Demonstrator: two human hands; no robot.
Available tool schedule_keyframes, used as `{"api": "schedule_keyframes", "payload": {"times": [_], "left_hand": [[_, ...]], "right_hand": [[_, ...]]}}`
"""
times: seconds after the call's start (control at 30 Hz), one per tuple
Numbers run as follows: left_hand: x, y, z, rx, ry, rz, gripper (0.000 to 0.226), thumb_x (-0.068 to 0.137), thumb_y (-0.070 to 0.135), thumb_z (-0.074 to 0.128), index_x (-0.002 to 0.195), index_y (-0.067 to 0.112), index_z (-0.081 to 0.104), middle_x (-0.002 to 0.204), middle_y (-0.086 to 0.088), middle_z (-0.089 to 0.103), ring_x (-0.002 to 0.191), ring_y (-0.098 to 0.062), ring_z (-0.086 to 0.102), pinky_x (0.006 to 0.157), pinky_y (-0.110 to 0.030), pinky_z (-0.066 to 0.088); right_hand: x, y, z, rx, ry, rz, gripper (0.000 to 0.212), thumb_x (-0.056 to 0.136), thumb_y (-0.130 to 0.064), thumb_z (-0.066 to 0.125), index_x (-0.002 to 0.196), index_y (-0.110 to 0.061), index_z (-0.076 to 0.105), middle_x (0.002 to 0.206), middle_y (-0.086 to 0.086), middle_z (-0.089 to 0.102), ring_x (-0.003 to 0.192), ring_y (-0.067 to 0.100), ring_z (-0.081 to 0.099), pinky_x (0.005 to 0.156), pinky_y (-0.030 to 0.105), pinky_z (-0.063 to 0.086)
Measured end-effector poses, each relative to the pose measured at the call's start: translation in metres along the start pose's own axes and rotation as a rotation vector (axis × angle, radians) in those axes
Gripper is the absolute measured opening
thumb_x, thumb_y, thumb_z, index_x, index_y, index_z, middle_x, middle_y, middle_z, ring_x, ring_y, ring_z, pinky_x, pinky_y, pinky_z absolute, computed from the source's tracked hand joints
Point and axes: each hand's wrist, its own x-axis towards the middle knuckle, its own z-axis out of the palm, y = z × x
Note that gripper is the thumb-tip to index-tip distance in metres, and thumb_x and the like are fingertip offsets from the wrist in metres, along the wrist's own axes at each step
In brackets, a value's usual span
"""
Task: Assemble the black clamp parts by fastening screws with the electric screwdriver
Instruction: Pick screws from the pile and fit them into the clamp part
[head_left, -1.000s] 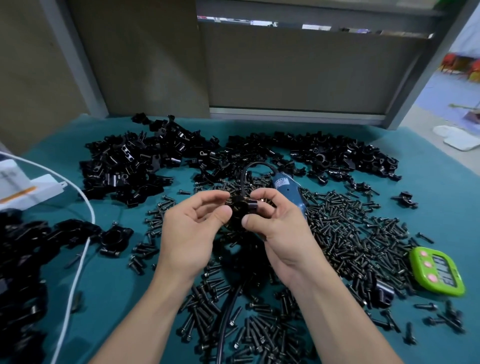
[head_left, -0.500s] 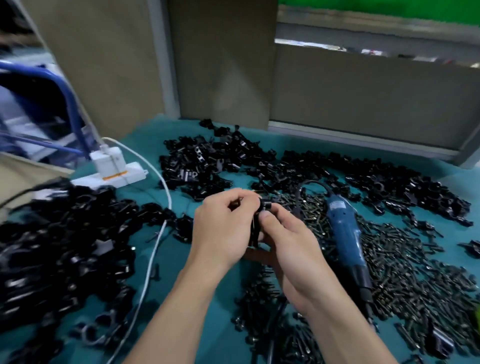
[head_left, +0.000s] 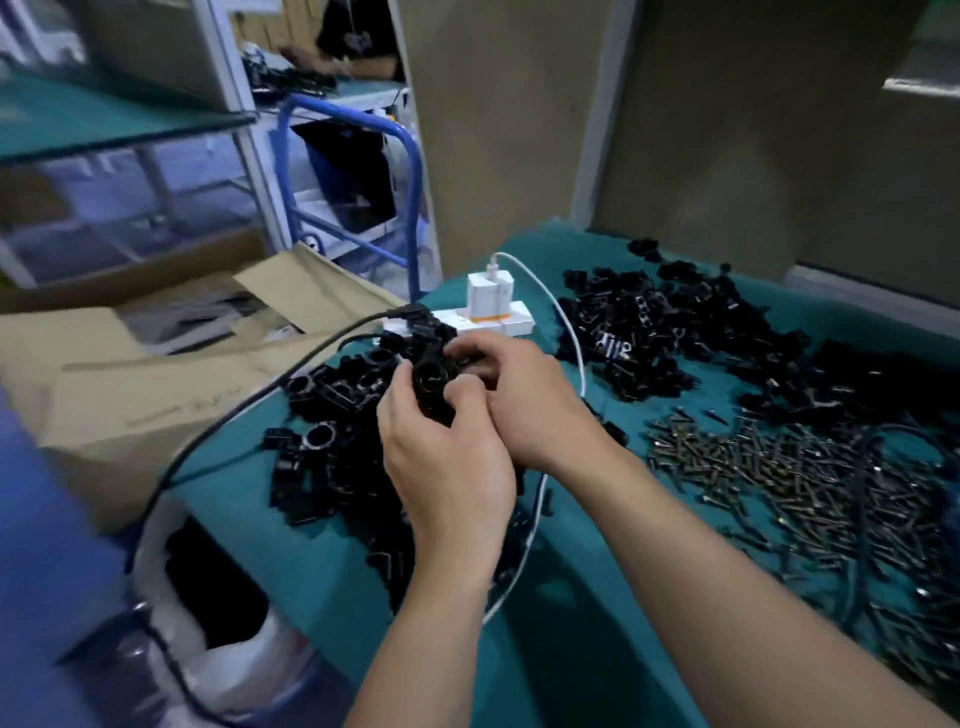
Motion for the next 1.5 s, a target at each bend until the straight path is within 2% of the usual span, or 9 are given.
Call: {"api": "schedule_keyframes", "payload": {"times": [0.3,0.6,0.73,0.93,1.0,1.07,1.13,1.37,1.5], "left_hand": [[0.013,-0.009,-0.005,0.105,-0.052,0.053,0.053,0.105,0.046,0.049,0.155,0.029,0.049,0.167,0.013,0.035,0.149,-0.009,0.038,0.120,-0.026,0.028],[0.005,-0.007,-0.007,0.339,-0.114,0.121,0.066,0.095,0.035,0.063,0.157,0.025,0.045,0.173,0.010,0.018,0.152,-0.015,0.033,0.119,-0.024,0.024],[-0.002,-0.005,-0.007,0.410,-0.103,0.162,0.070,0.094,0.029,0.063,0.160,0.020,0.040,0.174,0.011,0.012,0.155,-0.017,0.028,0.120,-0.027,0.025],[-0.027,-0.005,0.017,0.459,-0.130,0.426,0.062,0.092,0.016,0.066,0.153,0.019,0.051,0.174,0.007,0.013,0.160,-0.010,0.007,0.129,-0.033,0.013],[-0.038,-0.006,0.035,0.430,-0.219,0.488,0.054,0.092,0.014,0.067,0.145,0.018,0.059,0.173,0.004,0.016,0.160,-0.010,0.007,0.130,-0.033,0.011],[-0.048,-0.007,0.056,0.419,-0.331,0.535,0.048,0.094,0.014,0.064,0.142,0.018,0.062,0.173,0.003,0.017,0.160,-0.010,0.004,0.131,-0.035,0.011],[-0.060,-0.008,0.084,0.386,-0.444,0.563,0.049,0.097,0.011,0.058,0.145,0.019,0.058,0.173,0.004,0.018,0.160,-0.008,0.001,0.131,-0.030,0.004],[-0.053,-0.023,0.168,0.321,-0.693,0.428,0.086,0.090,-0.014,0.048,0.164,0.025,0.028,0.173,0.010,0.016,0.158,-0.003,0.002,0.123,-0.016,0.000],[-0.049,-0.042,0.185,0.400,-0.736,0.371,0.088,0.093,-0.007,0.049,0.167,0.022,0.012,0.174,0.005,0.009,0.159,-0.006,0.001,0.129,-0.025,0.002]], "right_hand": [[0.013,0.000,0.027,-0.043,0.062,-0.015,0.016,0.094,-0.029,0.057,0.094,-0.027,0.073,0.085,-0.007,0.073,0.092,0.015,0.063,0.081,0.037,0.053],[-0.013,0.020,0.005,-0.167,0.095,0.071,0.044,0.090,-0.021,0.056,0.128,-0.040,0.066,0.115,-0.015,0.073,0.103,0.011,0.064,0.087,0.024,0.048],[-0.028,0.040,-0.022,-0.240,0.196,0.098,0.042,0.088,-0.017,0.061,0.122,-0.041,0.071,0.103,-0.009,0.075,0.053,0.000,0.054,0.065,0.012,0.045],[-0.043,0.076,-0.075,-0.252,0.344,0.238,0.042,0.091,-0.015,0.061,0.127,-0.035,0.069,0.076,-0.015,0.061,0.032,0.007,0.051,0.036,0.013,0.037],[-0.039,0.088,-0.087,-0.318,0.313,0.291,0.050,0.092,-0.016,0.062,0.139,-0.032,0.061,0.093,0.004,0.070,0.045,0.001,0.059,0.046,0.016,0.045],[-0.031,0.099,-0.095,-0.445,0.248,0.326,0.065,0.091,-0.017,0.064,0.153,-0.026,0.046,0.131,0.012,0.064,0.111,0.004,0.065,0.090,0.025,0.052],[-0.022,0.112,-0.108,-0.489,0.202,0.352,0.079,0.091,-0.013,0.067,0.161,-0.022,0.031,0.162,0.010,0.038,0.151,0.024,0.031,0.121,0.036,0.032],[0.022,0.142,-0.148,-0.552,0.066,0.361,0.085,0.096,-0.005,0.054,0.165,-0.032,0.013,0.173,0.010,0.009,0.157,0.030,0.017,0.124,0.043,0.027],[0.037,0.153,-0.140,-0.488,0.005,0.336,0.066,0.105,-0.019,0.043,0.163,-0.037,0.019,0.135,0.014,0.064,0.109,0.029,0.062,0.093,0.035,0.047]]}}
